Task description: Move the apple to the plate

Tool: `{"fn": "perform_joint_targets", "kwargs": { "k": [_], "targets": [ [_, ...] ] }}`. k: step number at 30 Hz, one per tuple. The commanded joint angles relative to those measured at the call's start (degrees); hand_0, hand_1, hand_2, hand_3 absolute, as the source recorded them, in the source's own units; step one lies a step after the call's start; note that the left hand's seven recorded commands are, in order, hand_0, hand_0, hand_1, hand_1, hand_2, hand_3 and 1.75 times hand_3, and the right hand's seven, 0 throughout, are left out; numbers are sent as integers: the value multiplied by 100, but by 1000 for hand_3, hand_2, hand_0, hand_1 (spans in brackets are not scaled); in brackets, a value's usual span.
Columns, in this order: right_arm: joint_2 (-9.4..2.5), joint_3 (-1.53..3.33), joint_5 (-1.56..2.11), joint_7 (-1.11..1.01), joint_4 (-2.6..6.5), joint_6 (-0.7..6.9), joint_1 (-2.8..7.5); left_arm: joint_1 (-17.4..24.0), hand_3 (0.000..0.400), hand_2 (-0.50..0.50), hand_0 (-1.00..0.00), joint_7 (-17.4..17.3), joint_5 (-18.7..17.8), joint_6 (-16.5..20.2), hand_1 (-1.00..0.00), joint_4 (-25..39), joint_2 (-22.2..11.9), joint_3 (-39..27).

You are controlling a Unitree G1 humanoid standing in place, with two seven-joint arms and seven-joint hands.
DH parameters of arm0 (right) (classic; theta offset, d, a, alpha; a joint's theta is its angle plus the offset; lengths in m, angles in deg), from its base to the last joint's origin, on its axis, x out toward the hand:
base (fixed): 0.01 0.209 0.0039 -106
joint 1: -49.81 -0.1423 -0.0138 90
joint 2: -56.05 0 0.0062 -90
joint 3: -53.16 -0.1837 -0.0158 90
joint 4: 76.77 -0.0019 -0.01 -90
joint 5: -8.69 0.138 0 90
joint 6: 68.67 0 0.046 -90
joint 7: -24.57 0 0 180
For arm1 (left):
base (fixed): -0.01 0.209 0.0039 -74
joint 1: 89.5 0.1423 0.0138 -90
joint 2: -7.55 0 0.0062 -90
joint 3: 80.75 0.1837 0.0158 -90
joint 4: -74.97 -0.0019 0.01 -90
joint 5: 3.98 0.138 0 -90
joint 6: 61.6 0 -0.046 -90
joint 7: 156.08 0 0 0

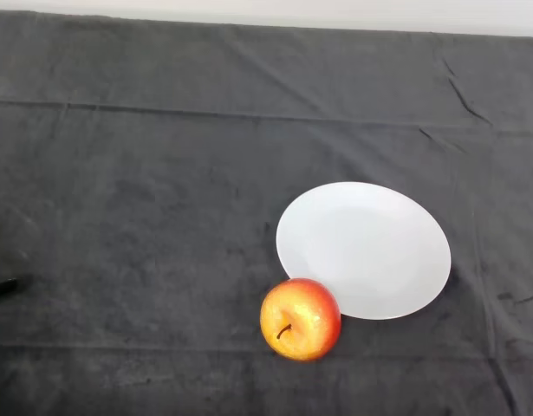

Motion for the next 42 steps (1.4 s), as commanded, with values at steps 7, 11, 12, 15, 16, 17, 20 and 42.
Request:
{"fn": "perform_joint_targets", "kwargs": {
  "k": [7, 11, 12, 15, 16, 17, 20, 42],
  "targets": [
    [-723, -155, -218, 74, 423, 243, 525, -456, 0, 0, 0, 57, 281, -428, 0, 114, -330, 246],
    [-721, -178, -250, 83, 423, 243, 528, -537, 0, 0, 0, 42, 386, -519, 0, 204, -301, 349],
    [-721, -183, -257, 85, 422, 242, 528, -542, 0, 0, 0, 35, 405, -537, 0, 244, -288, 372],
    [-719, -199, -279, 92, 421, 243, 530, -511, 0, 0, 0, -20, 447, -563, 0, 477, -241, 445],
    [-719, -205, -287, 95, 421, 243, 531, -476, 0, 0, 0, -58, 451, -564, 0, 609, -228, 468],
    [-719, -209, -294, 97, 420, 243, 532, -441, 0, 0, 0, -90, 451, -566, 0, 717, -220, 483],
    [-718, -223, -314, 103, 417, 244, 534, -288, 0, 0, 0, -186, 449, -557, 0, 1141, -183, 536],
    [-719, -296, -422, 138, 379, 267, 552, 1177, 0, 0, 0, -548, 737, 159, 0, 4521, 342, 1243]
  ]
}}
